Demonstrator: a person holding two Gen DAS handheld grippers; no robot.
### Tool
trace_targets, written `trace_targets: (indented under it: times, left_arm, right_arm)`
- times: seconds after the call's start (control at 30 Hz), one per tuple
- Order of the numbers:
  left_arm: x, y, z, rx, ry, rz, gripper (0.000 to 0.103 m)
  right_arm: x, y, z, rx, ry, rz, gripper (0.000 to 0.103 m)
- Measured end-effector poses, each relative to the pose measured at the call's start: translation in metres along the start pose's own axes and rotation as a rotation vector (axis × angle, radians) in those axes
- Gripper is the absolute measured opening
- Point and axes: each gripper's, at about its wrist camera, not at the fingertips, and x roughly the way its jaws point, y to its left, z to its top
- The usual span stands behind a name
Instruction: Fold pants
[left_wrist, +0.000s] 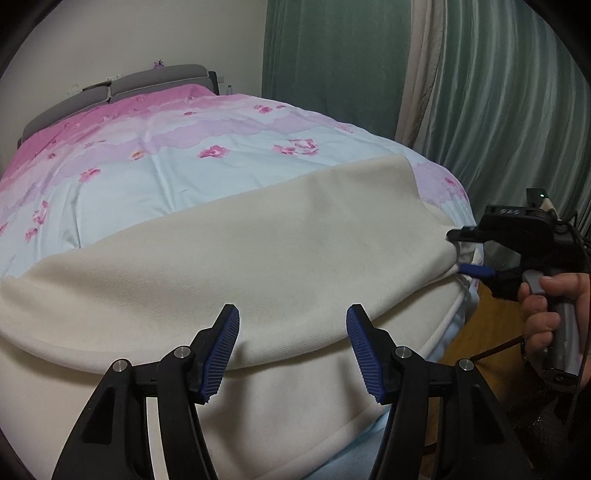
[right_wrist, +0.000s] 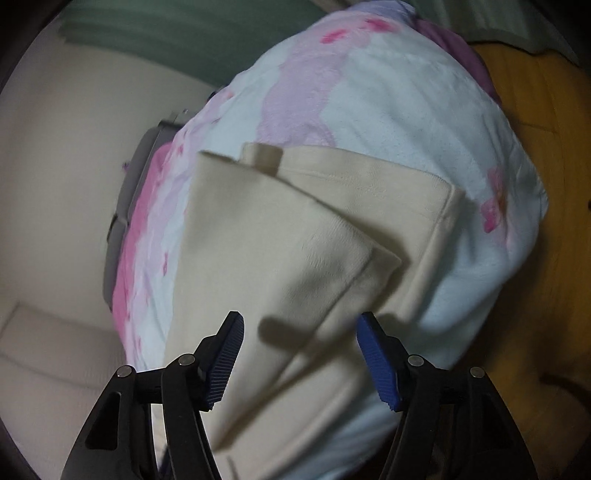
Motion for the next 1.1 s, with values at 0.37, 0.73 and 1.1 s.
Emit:
trace_targets:
  times: [0.37, 0.73, 1.1]
  left_arm:
    - [0.013, -0.02, 0.01, -0.002, 0.005, -0.069, 0.059]
    - [0.009, -0.047, 0.012, 0.069, 0.043, -0.123, 0.059]
    - [0.093, -0.077, 0.156, 0.385, 0.045, -0.294, 0.06]
  right_arm:
    - [-0.033, 0.022, 0.017, -0.065, -0.151, 0.061, 0.007]
    - [-0.005, -0.043, 0.001, -0.047, -0.092, 0.028, 0.007]
    - [-0.031, -0.019, 0.006, -0.131, -0.199, 0.003, 0.042]
